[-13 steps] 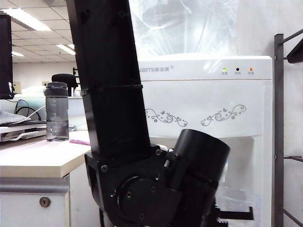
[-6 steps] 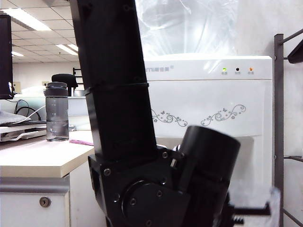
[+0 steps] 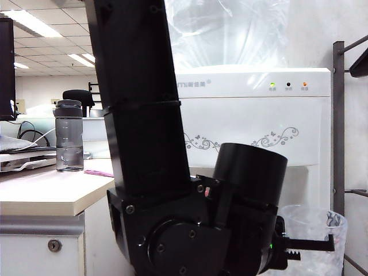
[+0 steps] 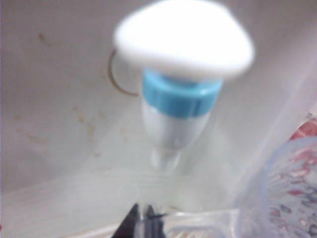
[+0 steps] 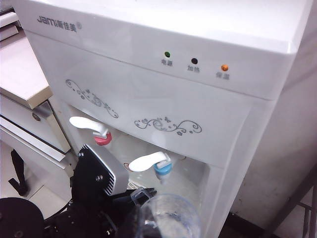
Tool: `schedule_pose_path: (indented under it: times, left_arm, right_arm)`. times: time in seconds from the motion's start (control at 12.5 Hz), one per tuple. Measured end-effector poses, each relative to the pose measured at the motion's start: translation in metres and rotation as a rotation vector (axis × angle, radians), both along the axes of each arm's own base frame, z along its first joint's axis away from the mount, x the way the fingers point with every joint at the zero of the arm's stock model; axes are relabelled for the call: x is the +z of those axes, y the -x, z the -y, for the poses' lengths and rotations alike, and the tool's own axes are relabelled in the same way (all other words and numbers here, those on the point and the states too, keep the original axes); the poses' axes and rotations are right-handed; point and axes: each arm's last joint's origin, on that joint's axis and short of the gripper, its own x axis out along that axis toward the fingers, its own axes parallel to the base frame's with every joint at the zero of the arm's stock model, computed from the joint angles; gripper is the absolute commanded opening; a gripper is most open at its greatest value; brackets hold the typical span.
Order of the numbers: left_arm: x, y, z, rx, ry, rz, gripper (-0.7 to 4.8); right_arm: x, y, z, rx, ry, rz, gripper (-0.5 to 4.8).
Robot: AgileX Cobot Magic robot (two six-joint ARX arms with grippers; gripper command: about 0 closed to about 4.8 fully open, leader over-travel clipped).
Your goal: Pick up the plastic mug from the left desk, go to the cold water outlet of the water dispenser, press the vertical switch to get some water, then put the mug back on the desk.
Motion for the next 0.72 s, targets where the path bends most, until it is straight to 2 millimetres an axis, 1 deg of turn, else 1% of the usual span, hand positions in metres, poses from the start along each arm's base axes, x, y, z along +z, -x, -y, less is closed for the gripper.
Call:
schedule_pose_path:
  times: [0.32,0.72]
  left_arm:
    - [0.006,-0.001,0.001,-0.009,-0.005,0.039,0.03]
    - [0.022,-0.001,0.004,-0.018,0.010,0.059,0.02]
  right_arm:
    - [0.000,0.000,0.001,-0.030,0.009,0.006,-0.01]
    - [0.001,-0.001,0.003,-0.120,0.033,0.023,-0.01]
